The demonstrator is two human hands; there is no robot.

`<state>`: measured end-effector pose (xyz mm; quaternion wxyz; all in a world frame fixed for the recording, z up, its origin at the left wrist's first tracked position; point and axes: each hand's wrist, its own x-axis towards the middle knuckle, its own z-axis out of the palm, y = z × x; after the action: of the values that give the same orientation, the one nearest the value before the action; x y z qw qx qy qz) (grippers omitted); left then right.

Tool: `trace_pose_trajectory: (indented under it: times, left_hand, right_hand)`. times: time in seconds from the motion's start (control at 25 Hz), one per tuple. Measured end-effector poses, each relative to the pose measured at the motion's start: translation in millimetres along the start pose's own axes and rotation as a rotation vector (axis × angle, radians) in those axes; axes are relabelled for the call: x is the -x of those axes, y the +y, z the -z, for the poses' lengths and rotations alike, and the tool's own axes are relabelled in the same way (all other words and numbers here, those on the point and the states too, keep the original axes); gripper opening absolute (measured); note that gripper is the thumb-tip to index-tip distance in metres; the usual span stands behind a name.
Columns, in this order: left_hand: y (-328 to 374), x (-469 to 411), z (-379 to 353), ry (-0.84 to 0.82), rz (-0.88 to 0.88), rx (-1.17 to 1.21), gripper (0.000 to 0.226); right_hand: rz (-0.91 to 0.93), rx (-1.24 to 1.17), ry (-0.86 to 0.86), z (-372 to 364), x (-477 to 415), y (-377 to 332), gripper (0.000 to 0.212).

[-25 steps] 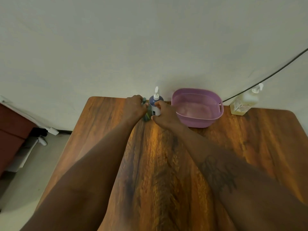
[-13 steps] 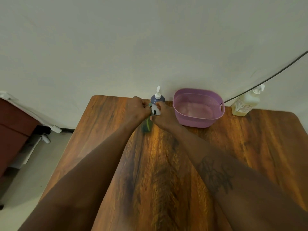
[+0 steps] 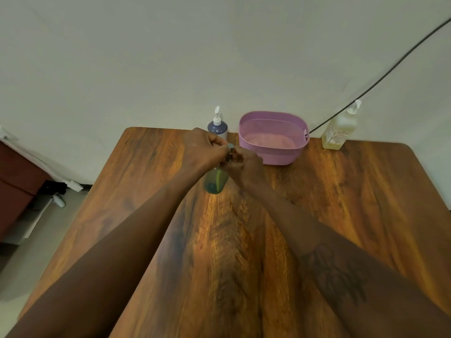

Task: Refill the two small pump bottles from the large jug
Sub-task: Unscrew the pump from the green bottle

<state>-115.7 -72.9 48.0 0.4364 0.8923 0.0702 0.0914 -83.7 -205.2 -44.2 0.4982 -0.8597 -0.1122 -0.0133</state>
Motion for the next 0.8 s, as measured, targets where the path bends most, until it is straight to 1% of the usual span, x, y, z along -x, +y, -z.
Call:
trace_pose_trajectory:
  times: [0.08,0.16,0.24,0.32,0.4,0.44,0.52,0.6,0.68,0.72,0.8]
  left_hand:
    - [1,17,-14,0.033,-0.02,0.009,0.011]
    - [-5,34,-29,0.075,-0.097,0.038,0.008]
    - [-24,51,-44,0.097,-0.193,0.096,0.012]
    - [-53,64,-60,0.1,-0.183,0.146,0.022]
    - [-82,86,-73,0.048,-0.148,0.209,0.027]
    - [-93,100,-77,-0.006,-0.141,0.232,0.031]
    - [-102,133,-84,-0.156,-0.142,0.237,0.038]
    - [-105,165,-92,-0.229,-0.16,0.191,0.049]
    - [-108,187,-104,-0.189,-0.223,0.081,0.076]
    - [-110,196,-111,-0.144,-0.252,0.061,0.085]
    - [-114,214,-122,-0.037,-0.298,0.075,0.088]
  right_hand:
    - [0.014,-0.001,0.087,3,17,8,0.032]
    - [0.038,-0.047,0.155,7,34,18,0.025]
    - [0.09,-0.108,0.186,10,52,31,0.028]
    - [0.128,-0.124,0.198,12,70,42,0.032]
    - [0.151,-0.12,0.214,13,93,52,0.037]
    - [0.166,-0.12,0.23,14,104,55,0.039]
    - [0.19,-0.12,0.251,18,129,60,0.039]
    - [0.2,-0.115,0.262,23,155,64,0.038]
    - [0.199,-0.101,0.282,26,177,65,0.038]
    - [0.202,-0.104,0.298,26,187,66,0.038]
    - [0.193,-0.135,0.327,24,207,68,0.04]
